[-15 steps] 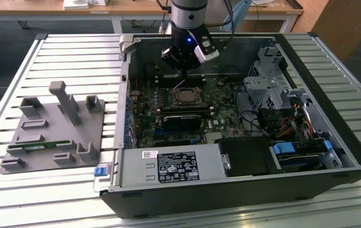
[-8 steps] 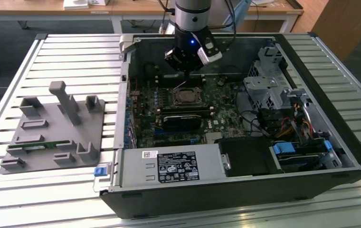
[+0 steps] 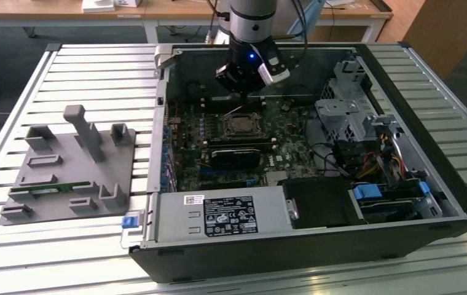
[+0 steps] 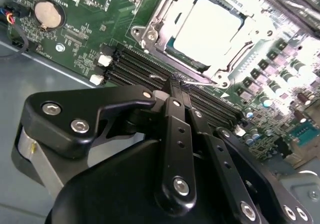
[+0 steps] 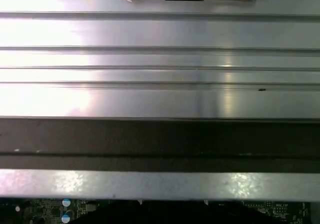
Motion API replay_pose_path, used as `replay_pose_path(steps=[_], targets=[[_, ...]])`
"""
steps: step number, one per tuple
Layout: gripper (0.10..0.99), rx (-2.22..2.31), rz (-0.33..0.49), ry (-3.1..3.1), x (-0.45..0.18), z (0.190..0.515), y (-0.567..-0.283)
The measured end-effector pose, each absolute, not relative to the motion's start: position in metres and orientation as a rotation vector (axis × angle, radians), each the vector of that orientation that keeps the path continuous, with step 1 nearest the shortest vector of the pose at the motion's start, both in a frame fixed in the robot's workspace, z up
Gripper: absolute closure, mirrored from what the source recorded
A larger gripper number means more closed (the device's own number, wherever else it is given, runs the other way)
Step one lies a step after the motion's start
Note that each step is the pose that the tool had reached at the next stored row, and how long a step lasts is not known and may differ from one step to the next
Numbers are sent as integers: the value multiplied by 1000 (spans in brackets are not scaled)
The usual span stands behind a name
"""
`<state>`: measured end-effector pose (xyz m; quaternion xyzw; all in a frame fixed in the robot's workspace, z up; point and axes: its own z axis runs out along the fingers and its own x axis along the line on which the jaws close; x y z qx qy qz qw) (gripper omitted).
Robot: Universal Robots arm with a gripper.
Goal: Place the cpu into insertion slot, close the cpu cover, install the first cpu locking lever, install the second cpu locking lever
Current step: 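Install the first cpu locking lever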
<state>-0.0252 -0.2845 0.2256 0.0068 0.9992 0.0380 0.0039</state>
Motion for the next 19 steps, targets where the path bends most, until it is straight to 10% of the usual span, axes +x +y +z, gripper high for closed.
replay_pose_path(steps=[19], targets=[[980,23,132,3132,-17,214,-284]])
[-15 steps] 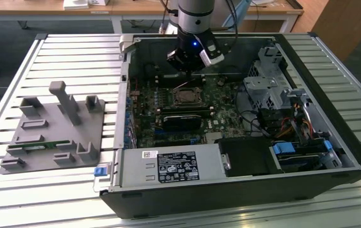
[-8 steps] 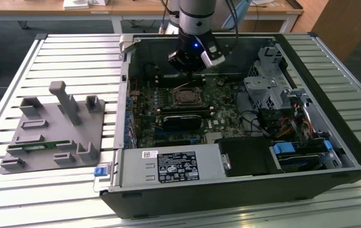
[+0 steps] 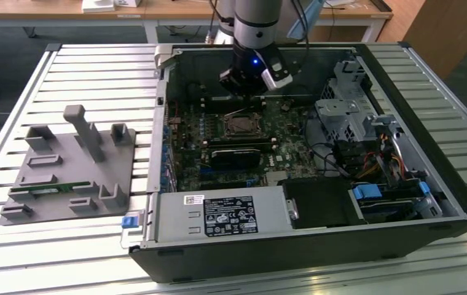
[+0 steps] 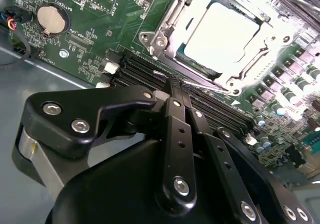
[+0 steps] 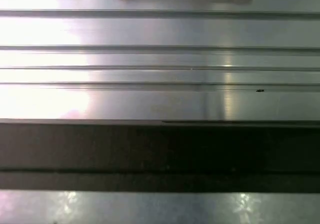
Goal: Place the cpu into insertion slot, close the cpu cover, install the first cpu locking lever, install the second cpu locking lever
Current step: 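Install the first cpu locking lever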
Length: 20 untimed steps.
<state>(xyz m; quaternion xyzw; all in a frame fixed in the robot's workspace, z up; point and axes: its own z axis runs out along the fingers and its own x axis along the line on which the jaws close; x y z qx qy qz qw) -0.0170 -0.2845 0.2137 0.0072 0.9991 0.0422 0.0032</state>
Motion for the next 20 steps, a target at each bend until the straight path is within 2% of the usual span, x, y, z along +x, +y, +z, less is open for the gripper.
replay_pose_path(steps=[20], targets=[[980,25,116,3135,-11,200,-284]])
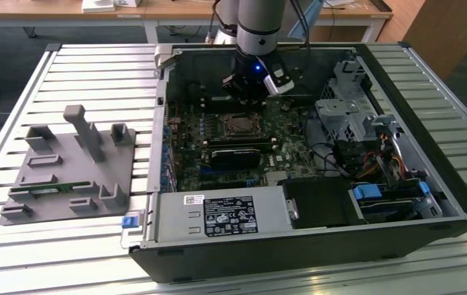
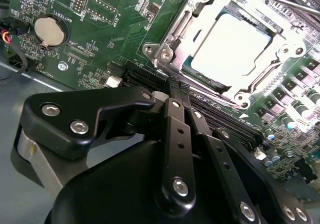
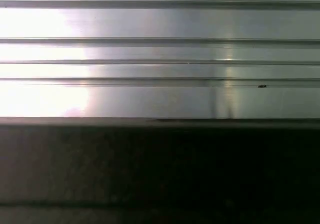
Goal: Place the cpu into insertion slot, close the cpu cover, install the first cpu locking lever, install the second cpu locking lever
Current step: 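Install the first cpu locking lever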
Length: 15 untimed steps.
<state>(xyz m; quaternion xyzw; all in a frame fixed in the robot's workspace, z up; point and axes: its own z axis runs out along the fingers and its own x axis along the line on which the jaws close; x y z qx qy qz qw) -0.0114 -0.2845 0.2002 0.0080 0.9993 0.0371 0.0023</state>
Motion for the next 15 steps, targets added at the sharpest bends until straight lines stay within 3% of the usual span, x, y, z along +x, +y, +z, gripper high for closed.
replay_pose_path(steps=[15], targets=[[980,25,86,3135,-11,198,-284]])
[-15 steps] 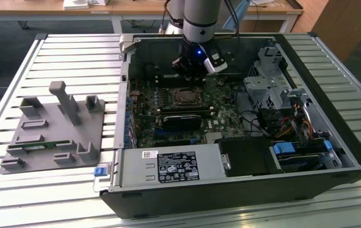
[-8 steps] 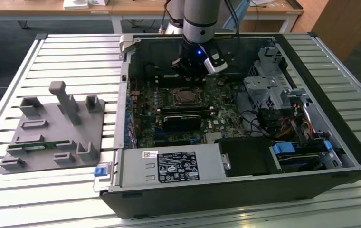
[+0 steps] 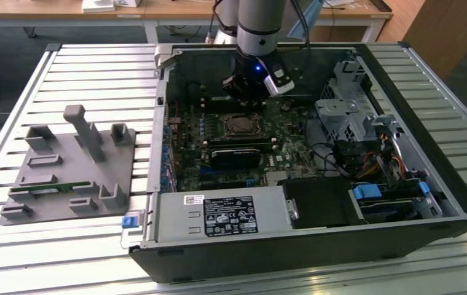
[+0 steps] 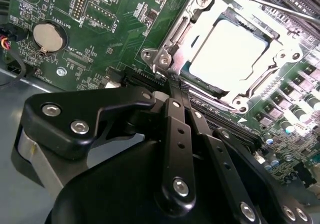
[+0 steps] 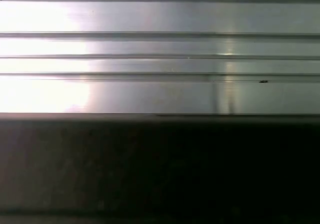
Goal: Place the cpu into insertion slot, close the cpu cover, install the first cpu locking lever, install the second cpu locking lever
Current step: 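Install the first cpu locking lever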
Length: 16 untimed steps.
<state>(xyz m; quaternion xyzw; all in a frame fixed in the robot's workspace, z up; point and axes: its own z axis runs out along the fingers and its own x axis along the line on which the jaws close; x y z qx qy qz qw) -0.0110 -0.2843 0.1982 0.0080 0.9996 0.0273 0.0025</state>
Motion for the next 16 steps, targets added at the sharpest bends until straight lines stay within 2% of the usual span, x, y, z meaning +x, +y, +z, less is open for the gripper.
replay_pose_path(steps=[16], targets=[[980,25,111,3135,-10,204,-284]])
